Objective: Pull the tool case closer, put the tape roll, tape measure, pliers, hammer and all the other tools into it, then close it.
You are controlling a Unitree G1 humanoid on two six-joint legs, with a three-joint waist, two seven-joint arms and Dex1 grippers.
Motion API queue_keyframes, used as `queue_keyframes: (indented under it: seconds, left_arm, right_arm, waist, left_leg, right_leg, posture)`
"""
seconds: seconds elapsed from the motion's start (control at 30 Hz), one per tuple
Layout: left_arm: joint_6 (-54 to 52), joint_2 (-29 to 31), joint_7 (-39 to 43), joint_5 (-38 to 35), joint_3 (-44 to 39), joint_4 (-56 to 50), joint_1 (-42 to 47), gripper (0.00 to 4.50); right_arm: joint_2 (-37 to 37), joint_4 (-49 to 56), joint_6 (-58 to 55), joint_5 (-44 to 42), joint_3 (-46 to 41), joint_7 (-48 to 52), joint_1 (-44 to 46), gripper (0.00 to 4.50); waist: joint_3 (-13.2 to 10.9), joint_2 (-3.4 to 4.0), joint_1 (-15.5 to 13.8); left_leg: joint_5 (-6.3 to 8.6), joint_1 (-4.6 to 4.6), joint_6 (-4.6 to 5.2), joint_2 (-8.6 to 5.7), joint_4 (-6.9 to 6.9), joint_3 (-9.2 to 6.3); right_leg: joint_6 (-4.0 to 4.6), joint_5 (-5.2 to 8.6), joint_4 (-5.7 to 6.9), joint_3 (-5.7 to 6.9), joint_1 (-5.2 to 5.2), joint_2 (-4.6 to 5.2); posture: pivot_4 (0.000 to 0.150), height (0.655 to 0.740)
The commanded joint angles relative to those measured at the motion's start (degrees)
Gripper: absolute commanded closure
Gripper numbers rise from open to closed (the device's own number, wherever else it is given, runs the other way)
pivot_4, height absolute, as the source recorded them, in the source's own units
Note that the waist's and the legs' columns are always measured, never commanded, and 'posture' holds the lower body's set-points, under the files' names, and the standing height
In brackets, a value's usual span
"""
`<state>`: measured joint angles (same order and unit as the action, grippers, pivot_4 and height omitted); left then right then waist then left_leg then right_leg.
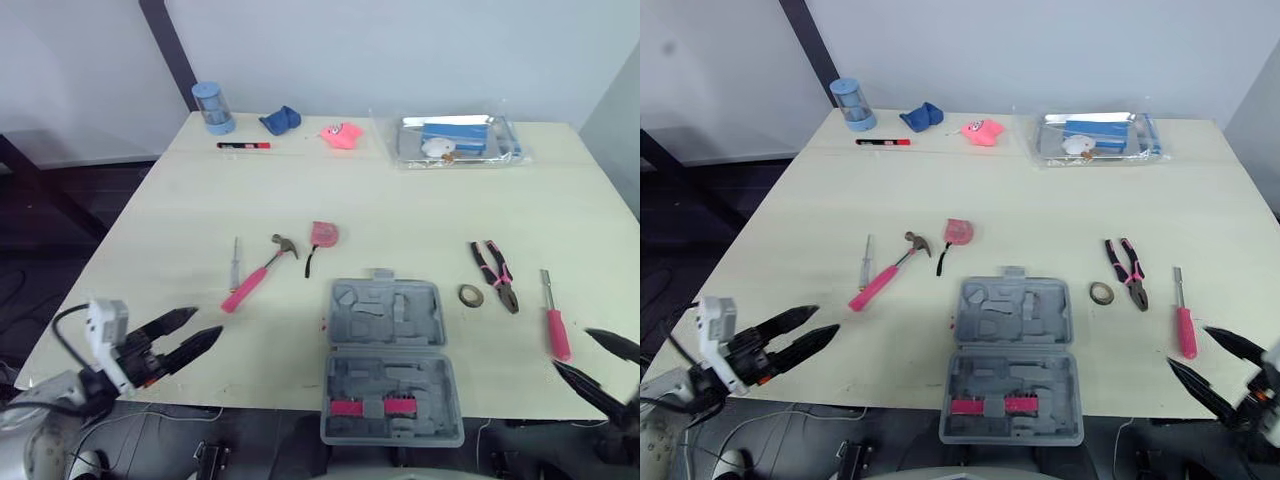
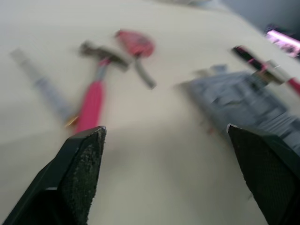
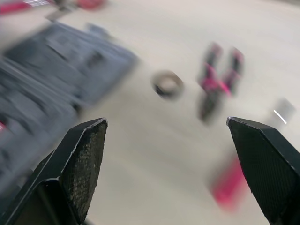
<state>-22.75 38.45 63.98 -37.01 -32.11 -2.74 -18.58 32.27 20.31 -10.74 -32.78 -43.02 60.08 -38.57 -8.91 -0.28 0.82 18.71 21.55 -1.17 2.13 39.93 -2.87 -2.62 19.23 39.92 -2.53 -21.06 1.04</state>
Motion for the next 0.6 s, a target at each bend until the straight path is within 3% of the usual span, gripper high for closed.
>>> queue_keyframes:
  seconds: [0.03, 0.4, 0.6]
  left_arm:
    - [4.06, 0.53, 1.84, 0.97, -0.97, 2.36, -0.29, 0.00]
    - [5.45, 0.97, 3.26, 0.95, 1.95, 3.71, 3.47, 0.00]
    - [0.88, 2.30, 5.43, -2.62, 8.08, -4.46, 10.51, 0.00]
  right_arm:
    - [0.09, -2.42, 3.01, -1.10, -3.25, 0.95, -0.59, 0.19]
    - [3.61, -0.96, -0.08, -1.86, -0.24, -0.35, 2.77, 0.19]
    - [18.28, 6.83, -14.14, -2.25, 7.64, -4.53, 14.37, 0.19]
  waist:
    - [0.00, -0.02, 0.03]
    - [0.00, 0.03, 0.08]
    - [-0.03, 0.08, 0.17]
  left_leg:
    - [0.00, 0.00, 0.00, 0.01, -0.01, 0.00]
    - [0.00, -0.04, 0.00, 0.05, -0.14, 0.00]
    - [-0.01, -0.05, -0.01, 0.03, -0.12, 0.03]
  right_leg:
    - [0.00, 0.00, 0.00, 0.00, 0.00, 0.00]
    - [0.00, 0.00, 0.00, -0.03, 0.01, 0.03]
    - [-0.08, -0.06, 0.03, -0.08, 0.01, 0.02]
  posture:
    - [0.150, 0.7400]
    - [0.150, 0.7400]
    - [0.150, 0.7400]
